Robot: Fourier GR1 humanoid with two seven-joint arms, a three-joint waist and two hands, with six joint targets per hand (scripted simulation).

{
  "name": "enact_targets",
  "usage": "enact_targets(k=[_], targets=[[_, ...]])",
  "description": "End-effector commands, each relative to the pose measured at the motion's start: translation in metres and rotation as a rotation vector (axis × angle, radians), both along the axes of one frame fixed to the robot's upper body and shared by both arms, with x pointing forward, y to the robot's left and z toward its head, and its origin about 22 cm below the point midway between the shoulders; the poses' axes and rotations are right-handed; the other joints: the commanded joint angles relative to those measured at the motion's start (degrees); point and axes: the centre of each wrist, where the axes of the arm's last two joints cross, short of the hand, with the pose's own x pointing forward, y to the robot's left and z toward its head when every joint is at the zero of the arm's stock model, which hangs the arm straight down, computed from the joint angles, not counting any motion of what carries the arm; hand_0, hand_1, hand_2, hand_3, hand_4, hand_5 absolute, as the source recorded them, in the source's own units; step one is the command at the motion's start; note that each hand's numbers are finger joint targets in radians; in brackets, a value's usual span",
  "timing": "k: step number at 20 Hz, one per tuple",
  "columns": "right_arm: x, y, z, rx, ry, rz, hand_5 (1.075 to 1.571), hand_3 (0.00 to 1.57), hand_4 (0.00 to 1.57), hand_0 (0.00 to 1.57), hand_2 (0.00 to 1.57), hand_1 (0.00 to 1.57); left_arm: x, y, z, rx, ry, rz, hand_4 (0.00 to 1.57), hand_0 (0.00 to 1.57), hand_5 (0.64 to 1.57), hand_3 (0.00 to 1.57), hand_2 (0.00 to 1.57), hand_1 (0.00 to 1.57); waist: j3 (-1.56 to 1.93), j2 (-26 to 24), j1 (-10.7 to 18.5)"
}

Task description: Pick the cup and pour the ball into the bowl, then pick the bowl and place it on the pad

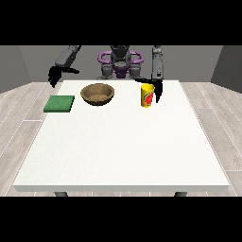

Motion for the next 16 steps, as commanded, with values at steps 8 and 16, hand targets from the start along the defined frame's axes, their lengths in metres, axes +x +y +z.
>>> enact_targets(k=[8, 16], targets=[[0.011, -0.004, 0.011, 0.022, -0.045, 0.043, 1.558, 0.0, 0.0, 0.0, 0.0, 0.0, 0.007, 0.034, -0.009, 0.356, -0.031, 0.213, 0.81, 1.31, 1.515, 1.57, 1.57, 1.31, 0.02, 3.38, -3.7], [0.001, -0.055, 0.019, -0.004, -0.049, 0.005, 1.555, 0.0, 0.0, 0.0, 0.0, 0.0, 0.019, 0.004, -0.012, 0.387, -0.04, 0.269, 0.9, 1.35, 1.507, 1.57, 1.57, 1.35, 0.02, 2.46, -4.57]])
